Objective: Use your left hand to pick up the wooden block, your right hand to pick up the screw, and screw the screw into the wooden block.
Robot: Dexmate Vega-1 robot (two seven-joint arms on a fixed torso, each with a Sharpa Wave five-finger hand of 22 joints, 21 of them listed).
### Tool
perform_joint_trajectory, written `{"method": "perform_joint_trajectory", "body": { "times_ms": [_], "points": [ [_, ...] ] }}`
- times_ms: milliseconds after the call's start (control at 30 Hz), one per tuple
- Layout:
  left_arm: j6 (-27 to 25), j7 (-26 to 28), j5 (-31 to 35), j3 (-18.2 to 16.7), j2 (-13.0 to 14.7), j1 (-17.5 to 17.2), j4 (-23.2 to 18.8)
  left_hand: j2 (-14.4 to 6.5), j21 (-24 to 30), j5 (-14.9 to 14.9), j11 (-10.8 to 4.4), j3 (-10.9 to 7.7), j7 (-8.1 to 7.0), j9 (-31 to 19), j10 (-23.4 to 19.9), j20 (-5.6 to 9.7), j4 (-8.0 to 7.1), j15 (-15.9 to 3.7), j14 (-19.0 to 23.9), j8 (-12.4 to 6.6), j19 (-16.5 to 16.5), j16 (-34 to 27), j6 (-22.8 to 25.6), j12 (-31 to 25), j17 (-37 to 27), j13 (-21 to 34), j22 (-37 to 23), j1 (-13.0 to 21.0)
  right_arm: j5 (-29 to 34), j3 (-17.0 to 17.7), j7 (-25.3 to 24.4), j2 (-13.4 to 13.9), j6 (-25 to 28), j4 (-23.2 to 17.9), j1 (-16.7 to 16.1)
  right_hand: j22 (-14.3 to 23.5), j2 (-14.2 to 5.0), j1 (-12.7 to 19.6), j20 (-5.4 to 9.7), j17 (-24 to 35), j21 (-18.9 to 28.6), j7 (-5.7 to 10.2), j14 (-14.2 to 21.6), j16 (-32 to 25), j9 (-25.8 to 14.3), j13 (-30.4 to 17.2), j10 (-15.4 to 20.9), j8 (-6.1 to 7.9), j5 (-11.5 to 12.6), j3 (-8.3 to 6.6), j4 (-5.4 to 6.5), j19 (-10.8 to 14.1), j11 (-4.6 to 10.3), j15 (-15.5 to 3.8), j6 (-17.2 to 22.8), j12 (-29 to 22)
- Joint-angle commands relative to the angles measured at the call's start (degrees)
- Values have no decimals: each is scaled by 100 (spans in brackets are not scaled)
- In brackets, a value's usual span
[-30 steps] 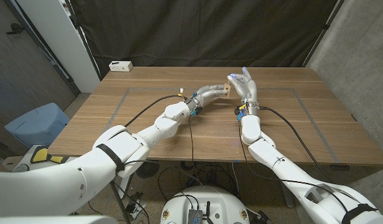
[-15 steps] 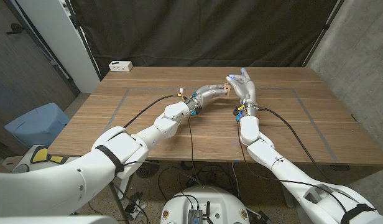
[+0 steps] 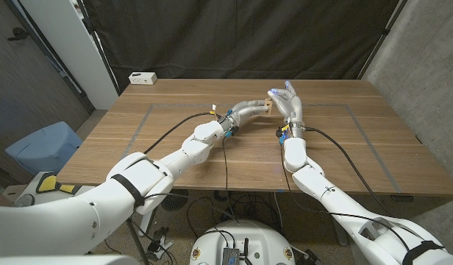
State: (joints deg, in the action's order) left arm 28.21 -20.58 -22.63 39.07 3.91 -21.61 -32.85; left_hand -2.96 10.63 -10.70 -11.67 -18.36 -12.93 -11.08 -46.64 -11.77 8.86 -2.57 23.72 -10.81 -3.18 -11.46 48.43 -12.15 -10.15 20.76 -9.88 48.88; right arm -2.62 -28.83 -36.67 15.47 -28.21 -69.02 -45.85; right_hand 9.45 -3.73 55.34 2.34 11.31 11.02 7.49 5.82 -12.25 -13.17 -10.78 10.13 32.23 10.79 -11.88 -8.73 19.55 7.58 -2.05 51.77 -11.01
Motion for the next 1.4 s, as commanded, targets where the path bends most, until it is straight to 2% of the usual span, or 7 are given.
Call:
{"method": "perform_joint_trajectory", "body": {
  "times_ms": [33, 1400],
  "points": [
    [-50, 41, 17, 22, 27, -35, -112, -18, 37, -44, 7, -3, 11, -15, -18, -36, -23, -139, 25, -58, -9, -14, 147, -10, -14, 11, -14, -21, -14, 14, 22, 29, -60, 31, 5, 33, -7, 44, 115, 29, 2, 85, -7, -5, -33, -17, 40, 151, 32, 2, 26, -18, -9, -47, 133, -10],
    [-140, 107, -2, 28, 84, -126, -308, -22, 37, -45, 16, -7, 11, -16, -37, -36, -24, -134, 33, -56, -13, -13, 132, -14, -13, 10, -15, -30, 39, -3, -21, 22, -29, 1, -58, 33, -17, 59, 119, 31, 3, 84, -7, -6, -18, -18, 45, 164, 39, 10, 21, -18, -9, -55, 135, -8]
  ]
}}
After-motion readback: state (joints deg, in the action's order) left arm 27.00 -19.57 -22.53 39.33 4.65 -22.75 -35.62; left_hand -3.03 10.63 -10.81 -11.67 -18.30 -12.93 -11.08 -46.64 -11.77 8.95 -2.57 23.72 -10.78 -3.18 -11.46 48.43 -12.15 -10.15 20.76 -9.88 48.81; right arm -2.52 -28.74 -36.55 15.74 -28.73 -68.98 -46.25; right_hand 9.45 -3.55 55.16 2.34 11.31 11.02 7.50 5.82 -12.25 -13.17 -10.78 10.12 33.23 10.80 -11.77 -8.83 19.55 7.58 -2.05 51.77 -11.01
